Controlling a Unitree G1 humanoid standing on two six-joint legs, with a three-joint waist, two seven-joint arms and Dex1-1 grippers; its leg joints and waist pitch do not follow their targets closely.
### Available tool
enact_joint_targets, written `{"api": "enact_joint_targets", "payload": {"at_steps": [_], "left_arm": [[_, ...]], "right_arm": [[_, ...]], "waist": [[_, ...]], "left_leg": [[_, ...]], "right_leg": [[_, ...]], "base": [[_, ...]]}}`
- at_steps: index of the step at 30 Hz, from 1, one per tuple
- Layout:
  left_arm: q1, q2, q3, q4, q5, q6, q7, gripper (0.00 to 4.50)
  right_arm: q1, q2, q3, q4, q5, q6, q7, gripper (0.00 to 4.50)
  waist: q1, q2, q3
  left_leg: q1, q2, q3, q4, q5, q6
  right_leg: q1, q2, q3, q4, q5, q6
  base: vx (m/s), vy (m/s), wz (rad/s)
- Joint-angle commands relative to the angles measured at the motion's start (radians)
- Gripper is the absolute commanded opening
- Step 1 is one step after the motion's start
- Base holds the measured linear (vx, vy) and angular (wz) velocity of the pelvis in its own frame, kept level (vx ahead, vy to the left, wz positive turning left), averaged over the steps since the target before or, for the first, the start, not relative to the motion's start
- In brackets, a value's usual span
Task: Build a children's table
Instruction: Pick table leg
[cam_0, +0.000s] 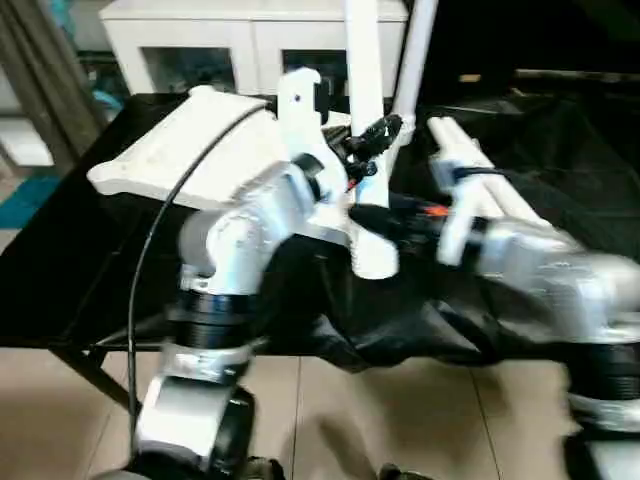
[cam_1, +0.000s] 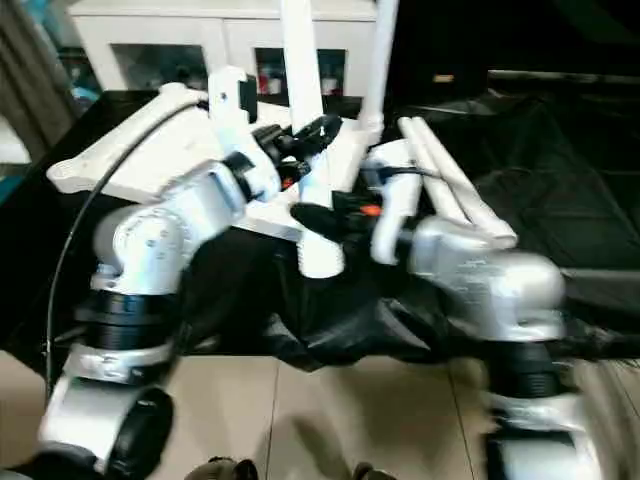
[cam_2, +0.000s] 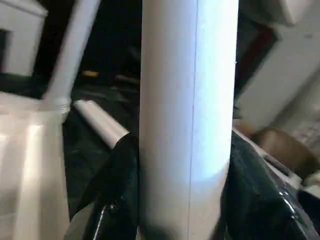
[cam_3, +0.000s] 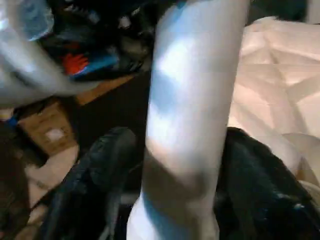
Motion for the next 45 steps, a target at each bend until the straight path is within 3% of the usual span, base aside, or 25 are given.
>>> {"api": "enact_joint_targets", "payload": {"at_steps": [1, 2, 9, 13, 14, 23, 27, 30, 36, 37, 41, 43, 45], "left_arm": [[-0.022, 0.011, -0.023, 0.009, -0.027, 0.013, -0.07, 1.85], [-0.031, 0.021, -0.023, 0.014, -0.047, 0.029, -0.105, 1.85], [-0.064, 0.051, 0.005, 0.022, -0.155, 0.104, -0.252, 1.85], [-0.068, 0.035, 0.035, 0.018, -0.218, 0.133, -0.276, 1.85], [-0.067, 0.035, 0.035, 0.017, -0.221, 0.135, -0.278, 1.85], [-0.069, 0.041, 0.037, 0.029, -0.226, 0.143, -0.291, 1.85], [-0.07, 0.041, 0.039, 0.03, -0.218, 0.138, -0.276, 1.85], [-0.078, 0.039, 0.037, 0.059, -0.14, 0.096, -0.179, 2.55], [-0.065, 0.034, -0.002, 0.046, -0.008, 0.026, -0.048, 3.07], [-0.064, 0.026, 0.001, 0.049, 0.003, 0.015, -0.022, 2.6], [-0.059, 0.013, -0.009, 0.048, 0.013, 0.006, -0.004, 2.63], [-0.06, 0.005, -0.007, 0.052, 0.017, -0.005, -0.002, 2.12], [-0.061, 0.003, -0.007, 0.054, 0.019, -0.011, -0.005, 2.22]], "right_arm": [[0.015, -0.021, -0.009, -0.013, 0.032, 0.032, 0.049, 3.16], [0.023, -0.037, -0.016, -0.01, 0.044, 0.047, 0.069, 3.21], [0.018, -0.088, -0.079, 0.037, 0.115, 0.11, 0.12, 3.21], [0.015, -0.093, -0.066, 0.046, 0.117, 0.11, 0.137, 3.21], [0.015, -0.092, -0.064, 0.046, 0.118, 0.112, 0.139, 2.93], [0.004, -0.077, -0.068, 0.056, 0.132, 0.124, 0.117, 2.35], [-0.002, -0.067, -0.069, 0.056, 0.133, 0.12, 0.108, 2.02], [-0.012, -0.051, -0.073, 0.059, 0.129, 0.111, 0.091, 1.95], [-0.022, -0.036, -0.055, 0.066, 0.102, 0.078, 0.071, 1.93], [-0.023, -0.031, -0.05, 0.067, 0.094, 0.07, 0.067, 1.93], [-0.027, -0.022, -0.032, 0.065, 0.078, 0.053, 0.056, 1.93], [-0.029, -0.023, -0.025, 0.063, 0.071, 0.047, 0.057, 1.93], [-0.03, -0.025, -0.021, 0.062, 0.068, 0.043, 0.061, 1.93]], "waist": [[0.003, -0.019, -0.092], [0.004, -0.023, -0.092], [0.015, -0.022, -0.096], [0.014, -0.025, -0.093], [0.015, -0.025, -0.093], [0.014, -0.026, -0.087], [0.013, -0.03, -0.084], [0.013, -0.029, -0.083], [0.009, -0.028, -0.084], [0.009, -0.029, -0.085], [0.01, -0.029, -0.088], [0.012, -0.033, -0.09], [0.013, -0.032, -0.091]], "left_leg": [[0.047, 0.036, -0.019, -0.072, -0.285, 0.018], [0.044, 0.033, -0.017, -0.07, -0.274, 0.024], [0.039, 0.034, -0.016, -0.061, -0.197, 0.057], [0.041, 0.034, -0.014, -0.059, -0.195, 0.062], [0.042, 0.034, -0.014, -0.059, -0.196, 0.062], [0.046, 0.036, -0.018, -0.068, -0.264, 0.021], [0.047, 0.035, -0.019, -0.071, -0.292, 0.005], [0.048, 0.035, -0.021, -0.072, -0.31, -0.007], [0.046, 0.037, -0.026, -0.079, -0.333, -0.025], [0.046, 0.035, -0.025, -0.077, -0.334, -0.024], [0.044, 0.034, -0.023, -0.074, -0.31, -0.01], [0.043, 0.035, -0.022, -0.072, -0.293, 0.0], [0.042, 0.035, -0.02, -0.072, -0.278, 0.005]], "right_leg": [[0.037, -0.025, 0.015, -0.063, -0.283, -0.167], [0.038, -0.026, 0.014, -0.06, -0.282, -0.176], [0.046, -0.03, 0.012, -0.046, -0.24, -0.22], [0.045, -0.029, 0.012, -0.046, -0.243, -0.231], [0.044, -0.029, 0.012, -0.048, -0.25, -0.229], [0.038, -0.027, 0.012, -0.059, -0.359, -0.178], [0.036, -0.029, 0.011, -0.066, -0.414, -0.151], [0.032, -0.028, 0.01, -0.07, -0.447, -0.129], [0.033, -0.028, 0.007, -0.075, -0.461, -0.085], [0.032, -0.028, 0.007, -0.076, -0.462, -0.085], [0.032, -0.029, 0.008, -0.075, -0.444, -0.099], [0.033, -0.028, 0.009, -0.073, -0.415, -0.111], [0.035, -0.028, 0.009, -0.069, -0.393, -0.122]], "base": [[0.0, 0.0, 0.0], [0.0, 0.0, 0.0], [0.0, 0.0, 0.0], [0.0, 0.0, 0.0], [0.0, 0.0, 0.0], [0.0, 0.0, 0.0], [0.0, 0.0, 0.0], [0.0, 0.0, 0.0], [0.0, 0.0, 0.0], [0.0, 0.0, 0.0], [0.0, 0.0, 0.0], [0.0, 0.0, 0.0], [0.0, 0.0, 0.0]]}}
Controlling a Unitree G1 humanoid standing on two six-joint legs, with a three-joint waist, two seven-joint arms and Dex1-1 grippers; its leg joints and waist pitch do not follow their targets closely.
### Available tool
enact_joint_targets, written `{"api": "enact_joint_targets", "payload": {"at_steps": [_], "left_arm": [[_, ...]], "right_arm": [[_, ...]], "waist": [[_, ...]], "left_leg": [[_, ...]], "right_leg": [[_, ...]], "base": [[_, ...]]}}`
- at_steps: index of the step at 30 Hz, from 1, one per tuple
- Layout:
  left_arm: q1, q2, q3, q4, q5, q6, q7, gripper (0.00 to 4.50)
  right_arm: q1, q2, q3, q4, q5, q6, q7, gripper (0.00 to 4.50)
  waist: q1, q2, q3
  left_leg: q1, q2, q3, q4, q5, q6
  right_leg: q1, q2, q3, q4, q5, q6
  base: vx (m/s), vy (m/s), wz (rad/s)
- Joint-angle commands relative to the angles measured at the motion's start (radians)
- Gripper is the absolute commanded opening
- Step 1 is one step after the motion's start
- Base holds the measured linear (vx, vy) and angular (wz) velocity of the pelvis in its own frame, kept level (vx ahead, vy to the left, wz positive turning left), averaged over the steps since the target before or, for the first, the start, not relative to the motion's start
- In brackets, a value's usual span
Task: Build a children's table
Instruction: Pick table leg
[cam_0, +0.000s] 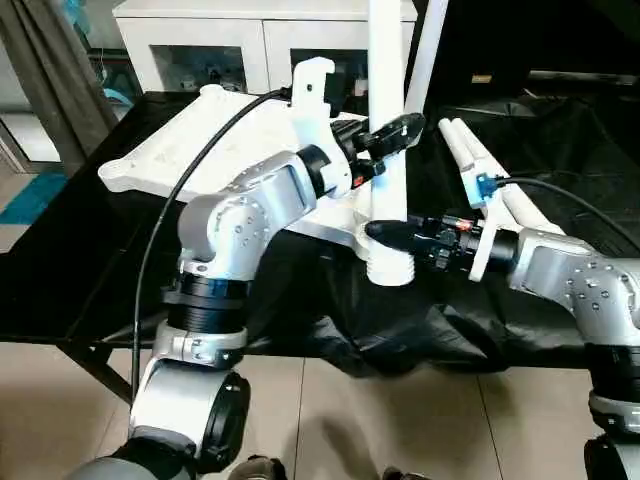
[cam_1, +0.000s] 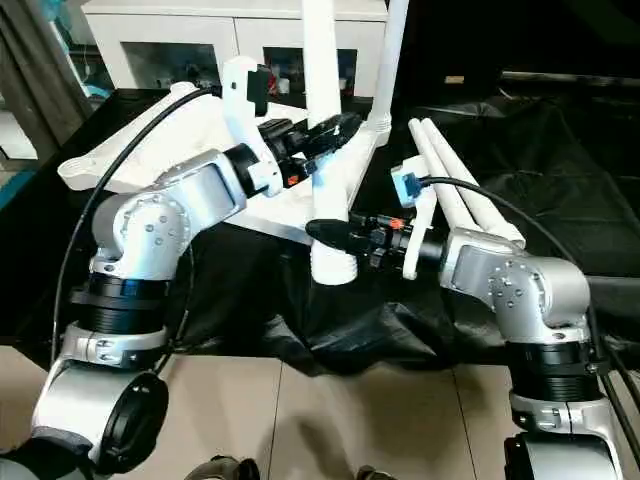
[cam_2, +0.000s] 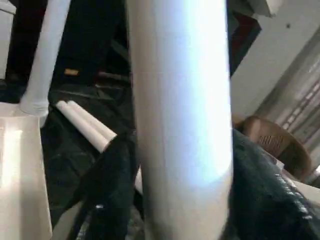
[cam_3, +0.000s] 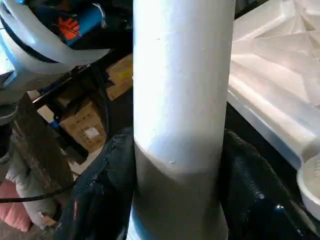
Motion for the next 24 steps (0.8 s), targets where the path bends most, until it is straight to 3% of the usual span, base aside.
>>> {"api": "enact_joint_targets", "payload": {"at_steps": [1, 3, 4, 6, 12, 19, 24], "left_arm": [[-0.009, 0.002, 0.005, 0.002, 0.019, -0.023, 0.011, 2.3], [-0.01, 0.003, 0.006, 0.001, 0.018, -0.027, 0.008, 1.99], [-0.01, 0.011, -0.002, -0.001, 0.024, -0.032, -0.001, 1.94], [-0.009, 0.013, -0.007, -0.001, 0.027, -0.034, -0.006, 1.93], [-0.002, 0.036, -0.052, -0.028, 0.039, -0.023, -0.051, 1.86], [0.004, 0.064, -0.098, -0.05, 0.045, 0.0, -0.102, 1.85], [0.007, 0.071, -0.11, -0.064, 0.036, 0.013, -0.12, 1.85]], "right_arm": [[-0.029, -0.007, 0.019, -0.02, -0.018, -0.039, 0.016, 1.93], [-0.029, -0.009, 0.024, -0.019, -0.029, -0.051, 0.02, 1.93], [-0.034, -0.003, 0.017, -0.009, -0.023, -0.048, 0.018, 2.27], [-0.035, 0.001, 0.011, -0.003, -0.015, -0.041, 0.018, 2.61], [-0.038, -0.014, 0.023, 0.0, -0.027, -0.055, 0.038, 3.05], [-0.055, -0.042, 0.063, 0.022, -0.031, -0.03, 0.095, 3.07], [-0.064, -0.052, 0.078, 0.044, -0.043, -0.021, 0.104, 3.07]], "waist": [[-0.002, -0.03, -0.094], [-0.001, -0.03, -0.095], [0.0, -0.028, -0.097], [0.0, -0.028, -0.098], [0.004, -0.022, -0.104], [0.006, -0.02, -0.105], [0.006, -0.026, -0.103]], "left_leg": [[0.039, 0.036, -0.022, -0.07, -0.267, 0.008], [0.038, 0.036, -0.021, -0.068, -0.25, 0.016], [0.039, 0.036, -0.021, -0.067, -0.242, 0.021], [0.039, 0.036, -0.02, -0.065, -0.229, 0.029], [0.039, 0.037, -0.019, -0.061, -0.196, 0.043], [0.038, 0.037, -0.02, -0.059, -0.19, 0.045], [0.039, 0.036, -0.018, -0.058, -0.211, 0.037]], "right_leg": [[0.037, -0.026, 0.012, -0.072, -0.374, -0.134], [0.038, -0.025, 0.013, -0.067, -0.343, -0.143], [0.04, -0.026, 0.013, -0.065, -0.334, -0.152], [0.041, -0.025, 0.013, -0.062, -0.309, -0.167], [0.046, -0.026, 0.013, -0.052, -0.245, -0.196], [0.05, -0.025, 0.012, -0.047, -0.23, -0.215], [0.049, -0.027, 0.013, -0.051, -0.264, -0.214]], "base": [[0.0, 0.0, 0.0], [0.0, 0.0, 0.0], [0.0, 0.0, 0.0], [0.0, 0.0, 0.0], [0.0, 0.0, 0.0], [0.0, 0.0, 0.0], [0.0, 0.0, 0.0]]}}
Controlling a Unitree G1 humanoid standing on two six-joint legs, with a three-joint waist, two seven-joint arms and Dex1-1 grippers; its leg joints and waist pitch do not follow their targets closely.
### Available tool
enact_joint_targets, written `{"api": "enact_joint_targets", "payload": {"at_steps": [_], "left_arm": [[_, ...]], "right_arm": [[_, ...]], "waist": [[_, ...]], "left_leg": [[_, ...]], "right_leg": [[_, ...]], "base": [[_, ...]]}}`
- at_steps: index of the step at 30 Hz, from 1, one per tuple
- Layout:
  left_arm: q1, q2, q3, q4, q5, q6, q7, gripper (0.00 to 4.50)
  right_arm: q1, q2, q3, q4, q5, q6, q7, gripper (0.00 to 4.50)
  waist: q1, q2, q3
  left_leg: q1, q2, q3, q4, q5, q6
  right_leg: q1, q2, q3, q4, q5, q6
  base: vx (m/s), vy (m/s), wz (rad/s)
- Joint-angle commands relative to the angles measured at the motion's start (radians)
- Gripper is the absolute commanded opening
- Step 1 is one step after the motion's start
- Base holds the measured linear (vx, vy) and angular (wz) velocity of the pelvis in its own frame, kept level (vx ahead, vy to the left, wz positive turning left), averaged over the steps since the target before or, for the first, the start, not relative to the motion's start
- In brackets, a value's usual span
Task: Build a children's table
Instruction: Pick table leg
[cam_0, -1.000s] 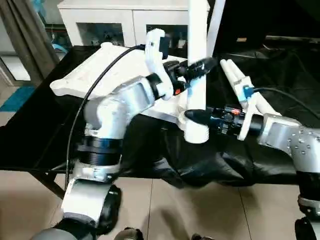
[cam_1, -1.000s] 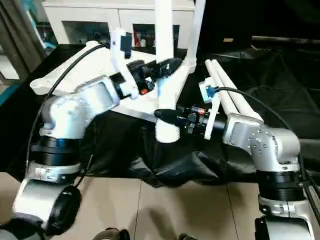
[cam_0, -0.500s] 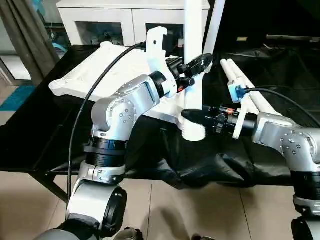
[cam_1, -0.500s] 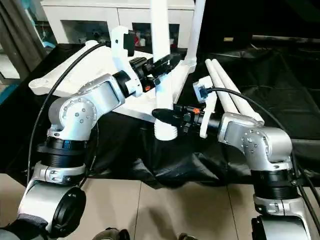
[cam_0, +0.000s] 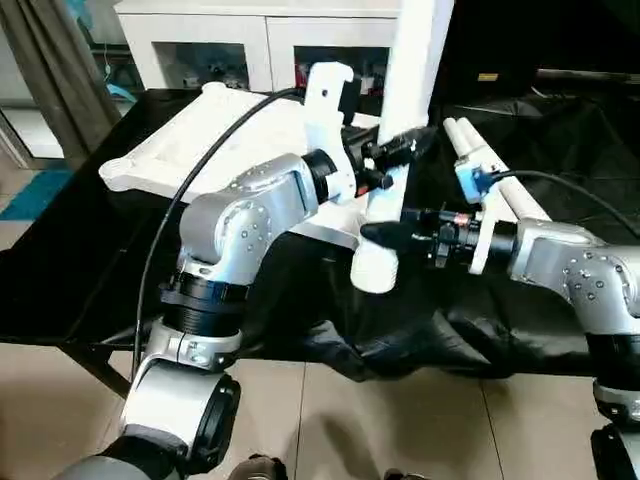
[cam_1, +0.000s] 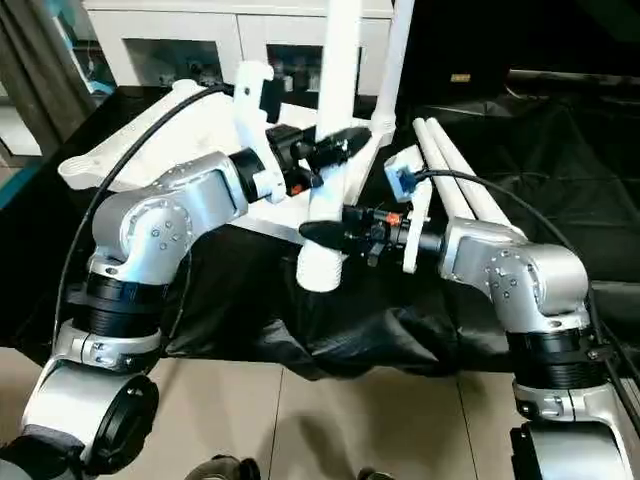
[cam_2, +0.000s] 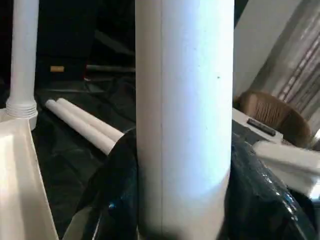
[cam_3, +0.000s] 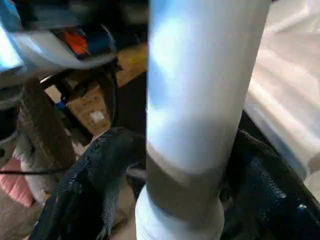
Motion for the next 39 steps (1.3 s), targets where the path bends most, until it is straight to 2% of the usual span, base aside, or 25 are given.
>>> {"api": "enact_joint_targets", "payload": {"at_steps": [1, 6, 16, 28, 30, 33, 39], "left_arm": [[0.0, 0.01, -0.011, -0.038, -0.001, 0.015, -0.018, 1.85], [-0.002, 0.013, -0.018, -0.046, -0.012, 0.029, -0.037, 1.85], [-0.002, 0.01, -0.021, -0.052, -0.024, 0.056, -0.059, 1.85], [-0.006, 0.014, -0.018, -0.047, -0.02, 0.061, -0.07, 1.85], [-0.007, 0.014, -0.018, -0.047, -0.02, 0.061, -0.071, 1.85], [-0.004, 0.014, -0.018, -0.052, -0.019, 0.062, -0.072, 1.85], [-0.002, 0.015, -0.017, -0.054, -0.018, 0.064, -0.073, 1.85]], "right_arm": [[-0.024, -0.012, 0.01, 0.006, -0.012, 0.01, 0.007, 3.07], [-0.035, -0.022, 0.032, 0.032, -0.035, 0.006, 0.015, 3.07], [-0.036, -0.016, 0.055, 0.032, -0.055, -0.03, 0.041, 3.07], [-0.023, -0.006, 0.07, 0.032, -0.07, -0.041, 0.059, 3.07], [-0.024, -0.006, 0.069, 0.032, -0.071, -0.041, 0.059, 2.8], [-0.026, -0.002, 0.068, 0.04, -0.075, -0.043, 0.058, 2.67], [-0.03, 0.007, 0.055, 0.047, -0.075, -0.049, 0.052, 2.1]], "waist": [[0.002, -0.025, -0.103], [0.001, -0.025, -0.099], [-0.001, -0.021, -0.098], [-0.001, -0.023, -0.1], [-0.001, -0.023, -0.1], [-0.001, -0.024, -0.101], [0.0, -0.023, -0.102]], "left_leg": [[0.039, 0.036, -0.019, -0.059, -0.211, 0.036], [0.041, 0.037, -0.02, -0.061, -0.248, 0.018], [0.043, 0.036, -0.023, -0.064, -0.292, 0.0], [0.042, 0.036, -0.023, -0.064, -0.286, 0.003], [0.042, 0.036, -0.023, -0.064, -0.283, 0.004], [0.041, 0.036, -0.023, -0.063, -0.273, 0.009], [0.041, 0.036, -0.022, -0.061, -0.258, 0.016]], "right_leg": [[0.049, -0.027, 0.013, -0.056, -0.273, -0.206], [0.045, -0.025, 0.013, -0.063, -0.337, -0.182], [0.043, -0.025, 0.012, -0.066, -0.368, -0.165], [0.043, -0.025, 0.012, -0.064, -0.347, -0.172], [0.044, -0.025, 0.012, -0.064, -0.345, -0.173], [0.045, -0.025, 0.013, -0.061, -0.332, -0.177], [0.046, -0.025, 0.013, -0.059, -0.31, -0.188]], "base": [[0.0, 0.0, 0.0], [0.0, 0.0, 0.0], [0.0, 0.0, 0.0], [0.0, 0.0, 0.0], [0.0, 0.0, 0.0], [0.0, 0.0, 0.0], [0.0, 0.0, 0.0]]}}
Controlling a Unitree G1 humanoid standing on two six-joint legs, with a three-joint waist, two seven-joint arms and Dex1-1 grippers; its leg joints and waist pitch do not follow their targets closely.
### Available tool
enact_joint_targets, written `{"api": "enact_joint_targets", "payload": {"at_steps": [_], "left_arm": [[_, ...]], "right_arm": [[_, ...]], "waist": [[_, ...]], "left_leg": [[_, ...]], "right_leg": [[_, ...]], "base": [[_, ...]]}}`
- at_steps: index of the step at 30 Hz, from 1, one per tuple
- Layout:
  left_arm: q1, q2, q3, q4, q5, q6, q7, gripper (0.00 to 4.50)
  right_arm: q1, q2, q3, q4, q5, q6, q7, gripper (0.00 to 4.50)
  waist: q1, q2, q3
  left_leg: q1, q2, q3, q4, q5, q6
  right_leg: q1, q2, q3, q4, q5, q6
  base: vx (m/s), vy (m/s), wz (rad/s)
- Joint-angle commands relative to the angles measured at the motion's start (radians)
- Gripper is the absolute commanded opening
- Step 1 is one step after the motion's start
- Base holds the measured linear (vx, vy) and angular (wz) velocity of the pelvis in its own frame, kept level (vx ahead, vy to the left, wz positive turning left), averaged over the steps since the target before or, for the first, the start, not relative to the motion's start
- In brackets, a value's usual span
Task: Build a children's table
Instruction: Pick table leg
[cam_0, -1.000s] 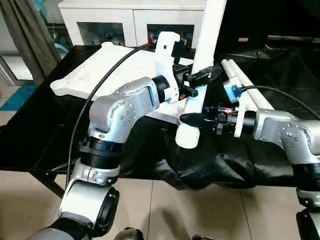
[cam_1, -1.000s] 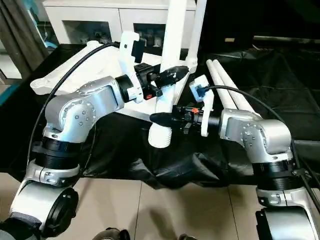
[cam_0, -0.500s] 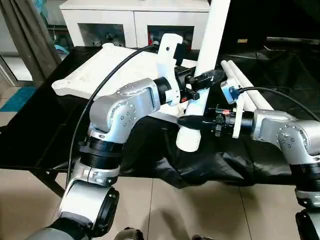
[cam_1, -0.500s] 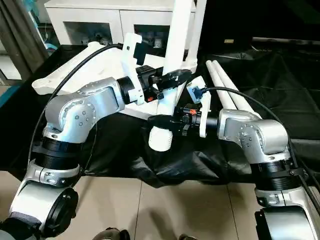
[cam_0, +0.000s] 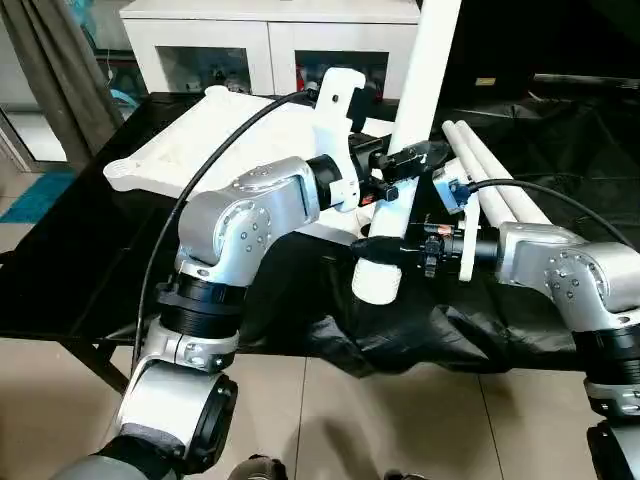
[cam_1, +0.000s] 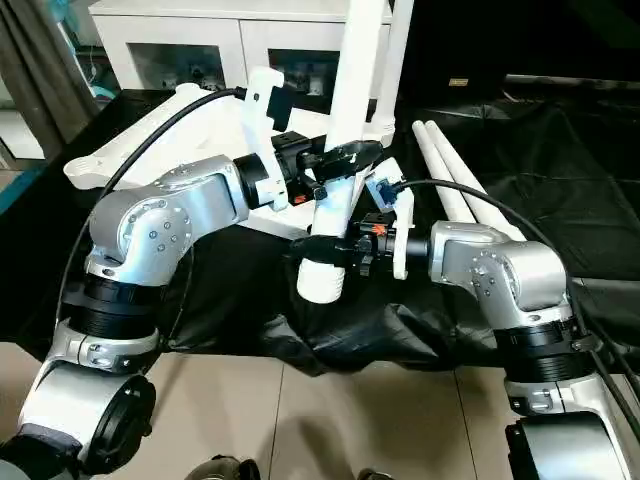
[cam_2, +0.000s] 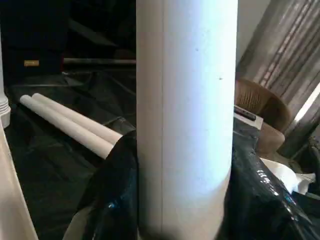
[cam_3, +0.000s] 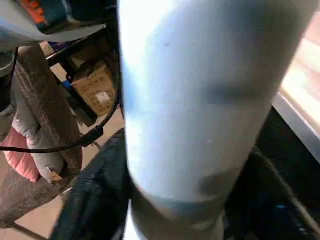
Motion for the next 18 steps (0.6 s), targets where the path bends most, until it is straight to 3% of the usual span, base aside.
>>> {"api": "enact_joint_targets", "payload": {"at_steps": [1, 9, 10, 11, 14, 18], "left_arm": [[-0.002, 0.0, 0.003, -0.025, -0.007, 0.007, -0.012, 1.85], [-0.005, 0.007, 0.022, 0.001, 0.017, -0.013, 0.021, 1.85], [-0.005, 0.007, 0.032, 0.006, 0.004, -0.012, 0.009, 2.41], [-0.004, 0.007, 0.035, 0.0, -0.007, -0.007, 0.001, 2.55], [0.002, 0.007, 0.037, -0.02, -0.017, -0.01, -0.007, 2.62], [0.013, -0.021, 0.081, -0.018, -0.027, -0.1, 0.001, 3.01]], "right_arm": [[-0.005, 0.001, -0.016, 0.01, -0.009, -0.022, -0.014, 2.01], [0.0, 0.014, -0.035, 0.009, -0.003, -0.026, -0.022, 1.91], [0.002, 0.015, -0.037, 0.006, 0.001, -0.027, -0.019, 1.91], [0.003, 0.015, -0.038, 0.005, 0.001, -0.028, -0.019, 1.91], [0.006, 0.017, -0.041, 0.0, 0.005, -0.031, -0.018, 1.91], [0.011, 0.029, -0.062, -0.011, 0.013, -0.049, -0.029, 1.91]], "waist": [[0.001, -0.023, -0.101], [-0.001, -0.022, -0.098], [-0.002, -0.022, -0.098], [-0.002, -0.021, -0.097], [-0.003, -0.022, -0.097], [-0.003, -0.025, -0.096]], "left_leg": [[0.039, 0.036, -0.022, -0.065, -0.26, 0.016], [0.042, 0.035, -0.024, -0.066, -0.307, -0.005], [0.041, 0.034, -0.024, -0.067, -0.31, -0.006], [0.043, 0.034, -0.025, -0.068, -0.317, -0.008], [0.043, 0.034, -0.025, -0.067, -0.326, -0.013], [0.042, 0.033, -0.024, -0.066, -0.332, -0.011]], "right_leg": [[0.044, -0.025, 0.013, -0.063, -0.312, -0.193], [0.04, -0.024, 0.011, -0.068, -0.382, -0.166], [0.04, -0.024, 0.011, -0.068, -0.386, -0.164], [0.039, -0.024, 0.01, -0.069, -0.393, -0.161], [0.038, -0.024, 0.01, -0.07, -0.405, -0.157], [0.038, -0.026, 0.009, -0.076, -0.428, -0.149]], "base": [[0.0, 0.0, 0.0], [0.0, 0.0, 0.0], [0.0, 0.0, 0.0], [0.0, 0.0, 0.0], [0.0, 0.0, 0.0], [0.0, 0.0, 0.0]]}}
